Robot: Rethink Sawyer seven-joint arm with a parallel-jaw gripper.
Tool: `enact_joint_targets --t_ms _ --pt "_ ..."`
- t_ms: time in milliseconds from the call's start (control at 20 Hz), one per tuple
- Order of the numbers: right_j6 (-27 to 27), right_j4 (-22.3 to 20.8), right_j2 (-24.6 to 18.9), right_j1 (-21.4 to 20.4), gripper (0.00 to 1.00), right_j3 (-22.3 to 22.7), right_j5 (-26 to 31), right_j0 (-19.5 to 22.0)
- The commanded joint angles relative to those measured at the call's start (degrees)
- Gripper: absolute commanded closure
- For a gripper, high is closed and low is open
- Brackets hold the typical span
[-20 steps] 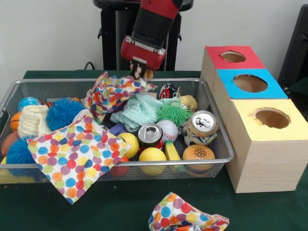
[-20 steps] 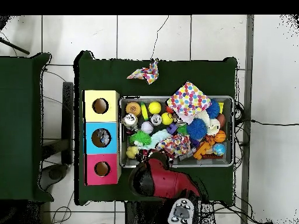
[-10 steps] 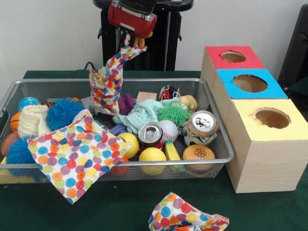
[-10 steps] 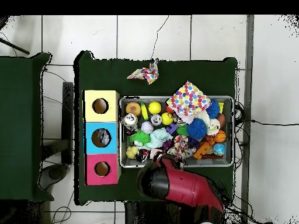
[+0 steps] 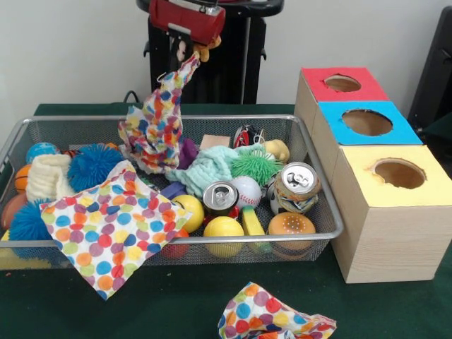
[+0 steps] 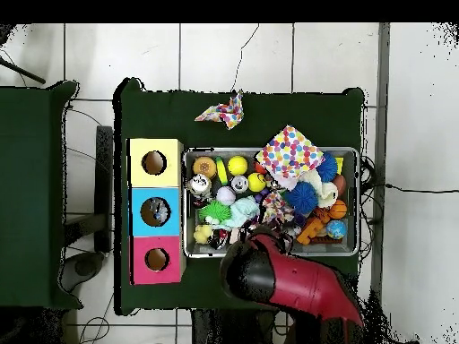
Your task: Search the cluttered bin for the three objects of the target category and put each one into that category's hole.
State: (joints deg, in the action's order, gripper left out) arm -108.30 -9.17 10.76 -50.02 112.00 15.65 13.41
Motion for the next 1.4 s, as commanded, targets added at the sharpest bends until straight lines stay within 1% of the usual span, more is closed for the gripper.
enact_joint_targets --t_ms 50,300,450,600,700,800,950,1100,1200,1350,1400 --pt "2.7 0.7 -15.0 -1.6 1.0 3.1 2.1 10.1" --pt "6.4 2.1 -20.3 -2.4 1.0 -0.2 8.5 18.7" --pt "6.6 2.8 -23.3 -2.7 1.0 -2.0 11.1 21.9" --pt "6.3 3.1 -26.2 -2.8 1.0 -2.1 12.0 24.5" --pt "6.3 2.4 -27.3 -2.6 1.0 -2.0 11.9 25.3" --pt "6.3 1.0 -27.4 -2.6 1.0 -2.2 12.3 25.2" --pt "5.4 -1.2 -26.3 -2.2 1.0 -3.4 12.4 23.7" --pt "4.2 -1.9 -25.8 -1.6 1.0 -3.6 11.4 23.1" --pt "4.3 -1.5 -26.6 -1.6 1.0 -2.9 11.1 24.0" --pt "4.7 0.5 -29.7 -1.2 1.0 -1.6 10.6 27.4" --pt "5.0 0.6 -30.5 -1.0 1.0 -1.4 10.4 28.3"
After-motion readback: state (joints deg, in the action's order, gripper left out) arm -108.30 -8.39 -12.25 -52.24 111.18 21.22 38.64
